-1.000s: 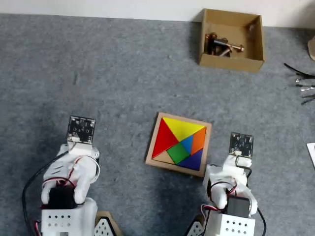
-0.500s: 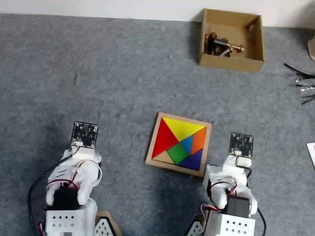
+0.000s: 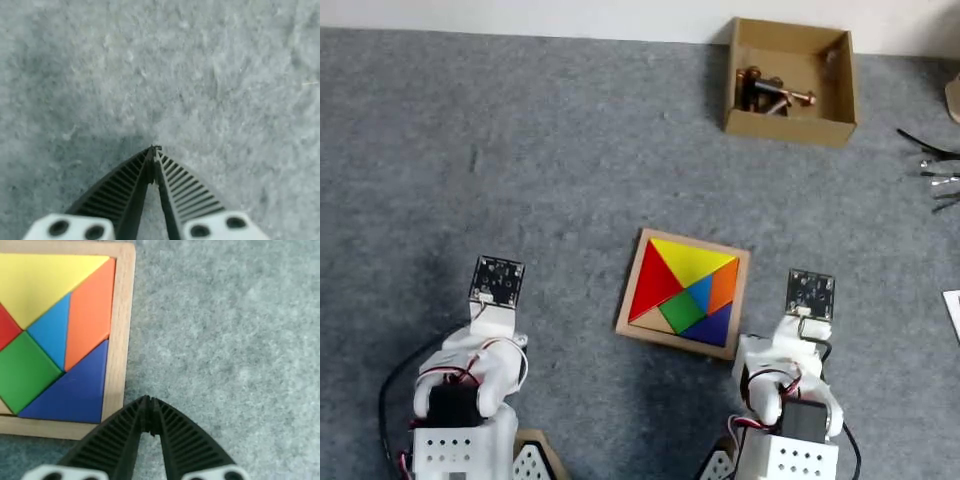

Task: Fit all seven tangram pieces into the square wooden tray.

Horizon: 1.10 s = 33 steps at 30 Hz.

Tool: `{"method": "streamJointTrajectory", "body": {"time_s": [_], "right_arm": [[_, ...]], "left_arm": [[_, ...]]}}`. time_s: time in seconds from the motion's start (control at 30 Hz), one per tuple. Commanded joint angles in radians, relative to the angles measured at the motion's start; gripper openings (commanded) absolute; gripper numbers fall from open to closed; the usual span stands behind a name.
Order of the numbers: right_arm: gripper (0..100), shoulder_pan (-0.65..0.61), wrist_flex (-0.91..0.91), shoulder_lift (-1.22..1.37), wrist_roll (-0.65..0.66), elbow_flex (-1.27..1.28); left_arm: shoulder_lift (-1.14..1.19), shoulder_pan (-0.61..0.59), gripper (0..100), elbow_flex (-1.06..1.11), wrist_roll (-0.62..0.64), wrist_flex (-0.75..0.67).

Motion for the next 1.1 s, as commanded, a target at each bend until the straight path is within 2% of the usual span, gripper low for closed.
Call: {"method": "streamJointTrajectory", "body": {"time_s": [0.0,0.67,0.83,1.07], "right_arm": [[0.9,0.01,0.005,-0.012,-0.009,0.11],[0.9,0.01,0.005,-0.012,-0.009,0.11],[0.9,0.01,0.005,-0.012,-0.009,0.11],[0.9,0.01,0.005,-0.012,-0.009,0.11]], "left_arm": [[-0.016,-0.004,1,0.019,0.006,0.017],[-0.016,-0.004,1,0.019,0.011,0.017],[-0.016,-0.004,1,0.019,0.126,0.017],[-0.016,-0.004,1,0.019,0.129,0.021]]}}
